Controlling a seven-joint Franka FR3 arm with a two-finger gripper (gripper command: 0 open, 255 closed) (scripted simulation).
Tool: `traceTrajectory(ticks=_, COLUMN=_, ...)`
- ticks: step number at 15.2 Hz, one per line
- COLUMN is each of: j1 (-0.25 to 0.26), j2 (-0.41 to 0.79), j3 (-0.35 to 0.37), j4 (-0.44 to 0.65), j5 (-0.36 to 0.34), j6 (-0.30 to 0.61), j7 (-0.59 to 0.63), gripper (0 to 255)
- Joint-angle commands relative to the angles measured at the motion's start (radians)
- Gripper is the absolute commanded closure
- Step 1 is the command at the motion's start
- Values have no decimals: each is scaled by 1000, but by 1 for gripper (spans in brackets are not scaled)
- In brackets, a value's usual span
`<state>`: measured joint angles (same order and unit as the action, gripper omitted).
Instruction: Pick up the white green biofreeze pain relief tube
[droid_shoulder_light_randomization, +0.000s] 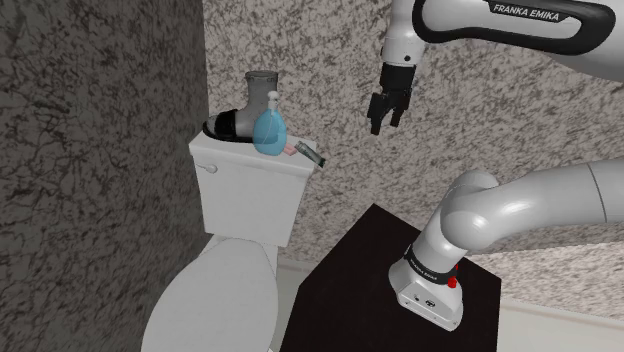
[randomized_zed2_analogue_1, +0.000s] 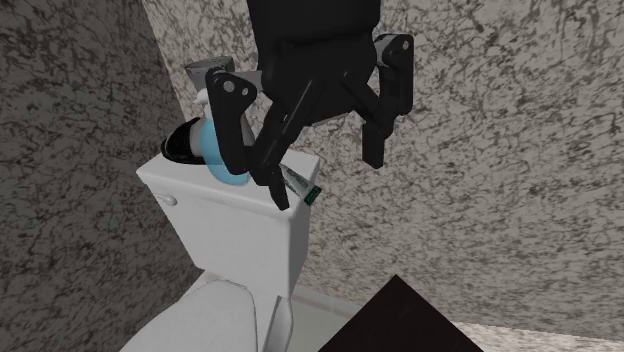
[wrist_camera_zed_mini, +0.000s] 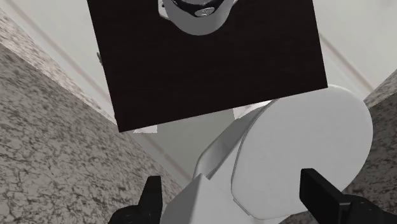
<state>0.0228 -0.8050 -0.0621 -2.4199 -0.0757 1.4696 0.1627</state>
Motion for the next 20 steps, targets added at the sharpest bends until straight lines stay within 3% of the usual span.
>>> traceTrajectory(ticks=1, j1=0, j2=0, j3=0, j4=0, j5=0, j6=0, j7=0, gripper=0)
traceTrajectory(ticks=10, j1=-9, j2=85, j3=-130, j4=-184, j5=-126, j6=409, j7=-179, gripper=0)
traceTrajectory(ticks=20, j1=16, j2=388, j3=-298, j4=-215, j5=-191, j6=907, j7=-380, gripper=0)
